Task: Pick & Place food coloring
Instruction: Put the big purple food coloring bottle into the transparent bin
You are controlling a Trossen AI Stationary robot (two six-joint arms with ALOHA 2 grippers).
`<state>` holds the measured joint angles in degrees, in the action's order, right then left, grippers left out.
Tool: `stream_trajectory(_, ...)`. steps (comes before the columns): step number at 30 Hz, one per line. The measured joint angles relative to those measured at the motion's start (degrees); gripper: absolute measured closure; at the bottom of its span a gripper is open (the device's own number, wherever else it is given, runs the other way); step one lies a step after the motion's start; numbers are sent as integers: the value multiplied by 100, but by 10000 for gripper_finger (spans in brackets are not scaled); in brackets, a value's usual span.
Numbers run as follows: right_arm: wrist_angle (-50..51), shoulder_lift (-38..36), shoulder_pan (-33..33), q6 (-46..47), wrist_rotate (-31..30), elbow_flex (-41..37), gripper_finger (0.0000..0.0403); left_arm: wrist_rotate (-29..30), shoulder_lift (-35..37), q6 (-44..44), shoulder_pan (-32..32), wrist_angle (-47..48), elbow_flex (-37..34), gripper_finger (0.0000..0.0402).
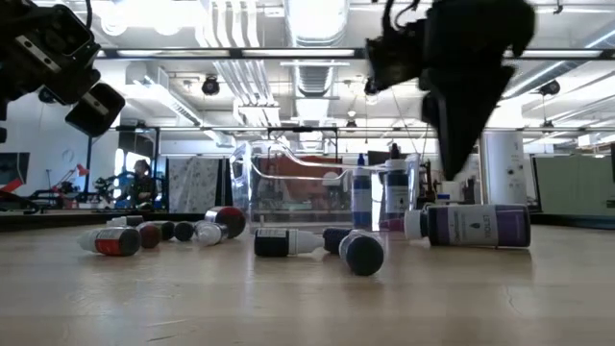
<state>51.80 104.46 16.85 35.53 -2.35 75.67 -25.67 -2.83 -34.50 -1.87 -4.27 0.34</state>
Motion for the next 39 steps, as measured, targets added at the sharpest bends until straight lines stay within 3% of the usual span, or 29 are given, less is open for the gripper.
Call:
stream_trajectory(5,-637,335,-183,-109,-190,-29,91,0,-1,-2,1,0,0,255)
stream_trajectory(10,-547,654,-363,386,-420,-1,93,0,-2,0,1,0,0,255)
stream_trajectory(23,-771,707,-363,485,-595,-97,169,0,0,-2,0,0,0,255)
stream_trajectory(32,-749,982,-361,454,-365,-87,217,0,0,0,2,0,0,255)
stream_trajectory(39,-519,630,-361,550,-521,-110,296,0,-1,-1,2,0,0,255)
